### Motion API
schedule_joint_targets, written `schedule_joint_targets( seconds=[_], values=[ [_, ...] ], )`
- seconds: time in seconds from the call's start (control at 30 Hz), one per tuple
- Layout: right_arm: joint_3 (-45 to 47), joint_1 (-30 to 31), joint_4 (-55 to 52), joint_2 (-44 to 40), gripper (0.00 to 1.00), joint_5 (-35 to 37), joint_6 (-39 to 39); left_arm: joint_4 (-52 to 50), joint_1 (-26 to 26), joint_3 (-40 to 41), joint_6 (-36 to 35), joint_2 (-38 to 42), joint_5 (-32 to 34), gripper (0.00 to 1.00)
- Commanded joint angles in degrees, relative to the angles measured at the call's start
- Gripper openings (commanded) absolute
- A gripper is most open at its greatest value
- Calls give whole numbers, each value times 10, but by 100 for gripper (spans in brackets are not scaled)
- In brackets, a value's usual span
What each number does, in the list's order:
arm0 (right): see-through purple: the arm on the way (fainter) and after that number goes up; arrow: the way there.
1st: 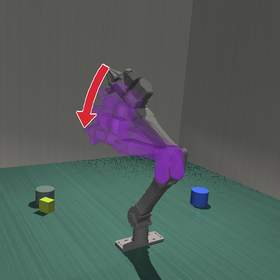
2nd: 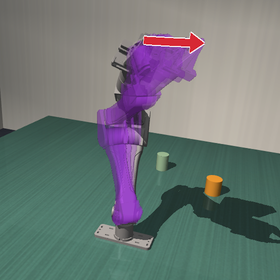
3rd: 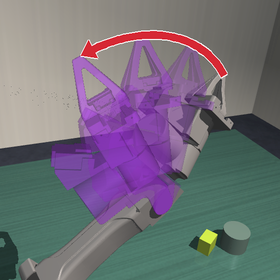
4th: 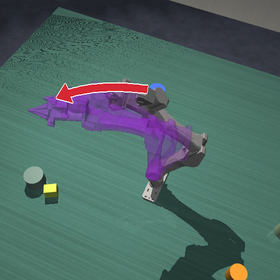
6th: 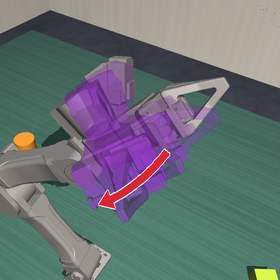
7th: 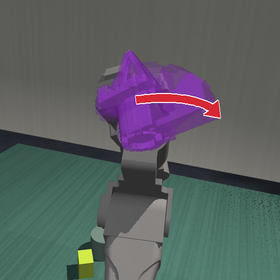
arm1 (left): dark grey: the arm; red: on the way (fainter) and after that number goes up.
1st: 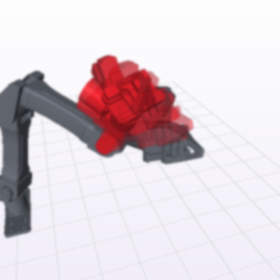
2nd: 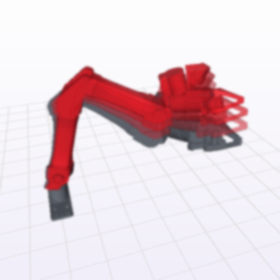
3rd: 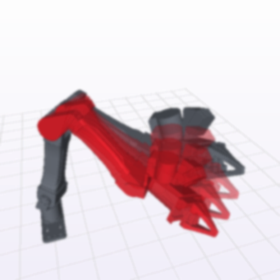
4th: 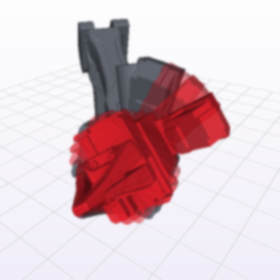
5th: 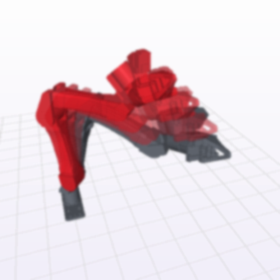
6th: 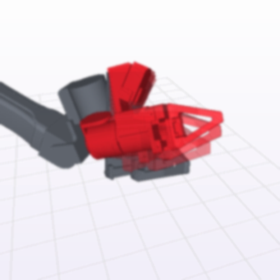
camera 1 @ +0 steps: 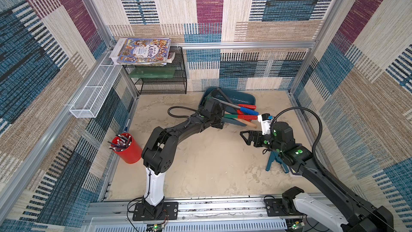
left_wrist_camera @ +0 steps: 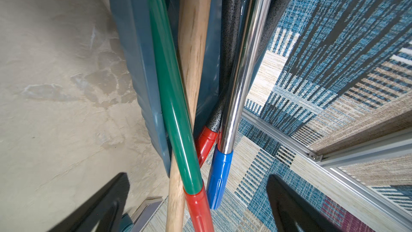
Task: Put the small hoe into the storage box
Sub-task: Place the hoe in the storage box.
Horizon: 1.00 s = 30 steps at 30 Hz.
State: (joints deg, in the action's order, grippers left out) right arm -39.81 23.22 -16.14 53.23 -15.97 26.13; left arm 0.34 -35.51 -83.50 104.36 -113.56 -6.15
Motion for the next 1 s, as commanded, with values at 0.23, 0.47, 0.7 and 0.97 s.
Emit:
schedule_joint_targets(
  seconds=[0.23,0.47,0.7,0.97],
  values=[
    [-10,0,14,7,96,15,-6,-5,1,4,-73,12,-32,100],
    [-18,1,7,14,96,31,-10,-24,3,-2,-125,20,-47,100],
    [-23,0,3,24,96,42,-17,-50,5,-2,-179,33,-50,100],
    [-30,0,-7,37,96,52,-28,-120,12,-6,-274,65,-43,100]
  ],
)
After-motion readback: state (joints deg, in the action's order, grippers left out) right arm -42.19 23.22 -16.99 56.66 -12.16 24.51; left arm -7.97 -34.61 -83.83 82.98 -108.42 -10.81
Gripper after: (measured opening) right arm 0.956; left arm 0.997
